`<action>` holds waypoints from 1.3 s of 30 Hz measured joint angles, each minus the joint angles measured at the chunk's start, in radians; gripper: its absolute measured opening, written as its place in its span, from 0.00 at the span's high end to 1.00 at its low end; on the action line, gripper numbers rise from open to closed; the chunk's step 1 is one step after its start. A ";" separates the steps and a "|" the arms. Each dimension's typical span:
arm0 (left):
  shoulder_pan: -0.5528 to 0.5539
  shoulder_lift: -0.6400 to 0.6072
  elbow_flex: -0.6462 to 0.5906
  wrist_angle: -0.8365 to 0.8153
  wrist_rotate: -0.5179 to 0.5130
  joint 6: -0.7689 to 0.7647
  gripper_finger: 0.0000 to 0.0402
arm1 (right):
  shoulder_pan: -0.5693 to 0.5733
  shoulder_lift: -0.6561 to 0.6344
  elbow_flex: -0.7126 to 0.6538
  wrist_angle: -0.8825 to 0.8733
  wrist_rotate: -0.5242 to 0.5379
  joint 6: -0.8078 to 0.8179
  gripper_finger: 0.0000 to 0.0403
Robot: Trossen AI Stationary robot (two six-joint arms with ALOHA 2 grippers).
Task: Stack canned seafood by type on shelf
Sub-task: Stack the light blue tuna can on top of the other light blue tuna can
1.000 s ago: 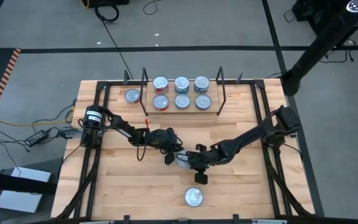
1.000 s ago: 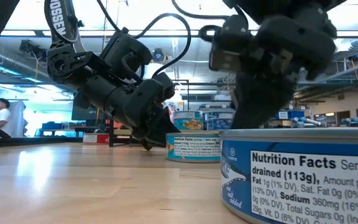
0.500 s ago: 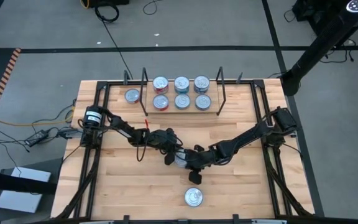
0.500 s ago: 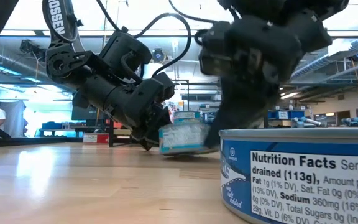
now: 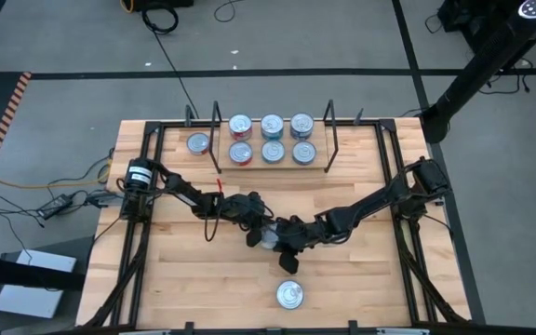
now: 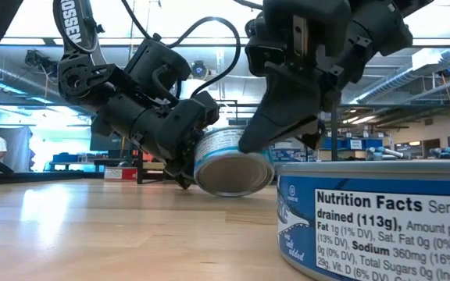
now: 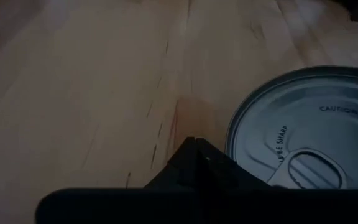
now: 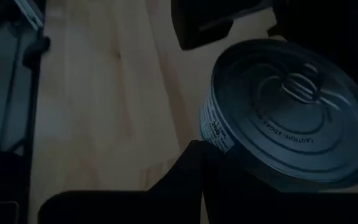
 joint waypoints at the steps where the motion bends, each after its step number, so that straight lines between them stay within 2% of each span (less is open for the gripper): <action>1: 0.000 0.000 0.000 0.000 0.000 0.000 0.99 | -0.002 -0.001 0.000 0.007 0.000 0.008 0.98; 10: -0.001 0.000 0.000 0.004 0.022 0.002 0.99 | -0.036 -0.042 0.000 0.059 0.031 0.051 0.98; 28: 0.015 -0.004 0.001 -0.007 0.045 0.022 0.99 | -0.069 -0.050 0.000 0.074 0.015 0.054 0.98; 39: 0.050 -0.138 0.001 -0.271 -0.022 0.101 0.99 | -0.096 -0.050 0.000 0.074 -0.028 -0.011 0.98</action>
